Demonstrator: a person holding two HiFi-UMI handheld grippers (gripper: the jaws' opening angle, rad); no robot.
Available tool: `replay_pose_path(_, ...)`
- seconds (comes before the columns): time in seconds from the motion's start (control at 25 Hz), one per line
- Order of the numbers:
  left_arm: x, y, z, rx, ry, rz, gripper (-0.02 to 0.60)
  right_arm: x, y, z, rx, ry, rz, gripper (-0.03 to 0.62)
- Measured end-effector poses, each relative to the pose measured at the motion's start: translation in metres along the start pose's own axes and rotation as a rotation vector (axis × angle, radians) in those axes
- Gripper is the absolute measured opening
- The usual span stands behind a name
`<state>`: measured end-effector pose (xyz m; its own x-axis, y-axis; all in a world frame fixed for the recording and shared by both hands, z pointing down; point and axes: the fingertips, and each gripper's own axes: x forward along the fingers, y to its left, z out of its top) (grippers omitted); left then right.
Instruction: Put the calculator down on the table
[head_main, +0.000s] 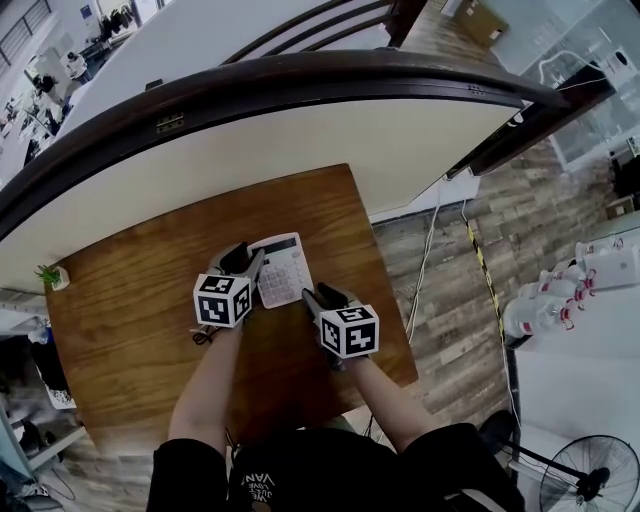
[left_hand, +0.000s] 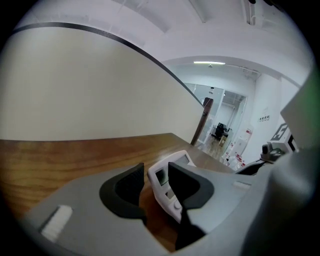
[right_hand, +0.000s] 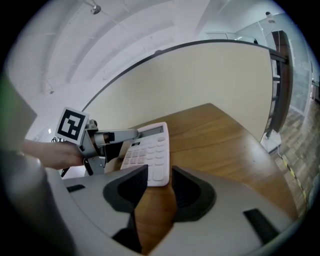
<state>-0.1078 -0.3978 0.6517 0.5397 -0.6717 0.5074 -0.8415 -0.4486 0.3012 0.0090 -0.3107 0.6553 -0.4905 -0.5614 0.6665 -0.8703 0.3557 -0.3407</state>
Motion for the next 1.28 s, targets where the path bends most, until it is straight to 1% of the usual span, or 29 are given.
replay_pose_path(0.24, -0.023, -0.001, 0.007, -0.014, -0.046, 0.040, 0.141, -0.023, 0.000, -0.003, 0.005, -0.029, 0.007, 0.143)
replay_pose_path(0.4, -0.040, -0.010, 0.005, -0.019, -0.068, 0.053, 0.140, -0.037, 0.000, -0.007, 0.023, -0.049, 0.010, 0.140)
replay_pose_path(0.48, -0.049, -0.016, 0.003, -0.030, -0.078, 0.046, 0.138, -0.045, -0.001, -0.008, 0.033, -0.064, 0.004, 0.114)
replay_pose_path(0.52, -0.053, -0.020, 0.003, -0.037, -0.083, 0.039, 0.134, -0.048, -0.001, -0.008, 0.035, -0.073, 0.001, 0.105)
replay_pose_path(0.6, -0.062, -0.026, 0.001, -0.052, -0.095, 0.026, 0.082, -0.055, 0.001, -0.009, 0.032, -0.086, 0.005, 0.094)
replay_pose_path(0.64, -0.067, -0.030, 0.000, -0.056, -0.101, 0.023, 0.065, -0.058, 0.003, -0.010, 0.027, -0.090, 0.013, 0.091)
replay_pose_path(0.72, -0.077, -0.036, -0.001, -0.064, -0.110, 0.021, 0.063, -0.064, 0.009, -0.012, 0.012, -0.094, 0.033, 0.075)
replay_pose_path(0.88, -0.098, -0.049, -0.005, -0.115, -0.137, 0.006, 0.023, -0.077, 0.018, -0.018, -0.035, -0.085, 0.055, 0.057)
replay_pose_path(1.04, -0.119, -0.065, -0.013, -0.112, -0.151, 0.006, 0.017, -0.088, 0.026, -0.025, -0.060, -0.081, 0.083, 0.052)
replay_pose_path(1.16, -0.133, -0.078, -0.018, -0.127, -0.168, -0.011, 0.012, -0.097, 0.033, -0.029, -0.074, -0.082, 0.101, 0.048)
replay_pose_path(1.28, -0.147, -0.090, -0.022, -0.136, -0.183, -0.013, 0.012, -0.106, 0.041, -0.033, -0.107, -0.075, 0.118, 0.043)
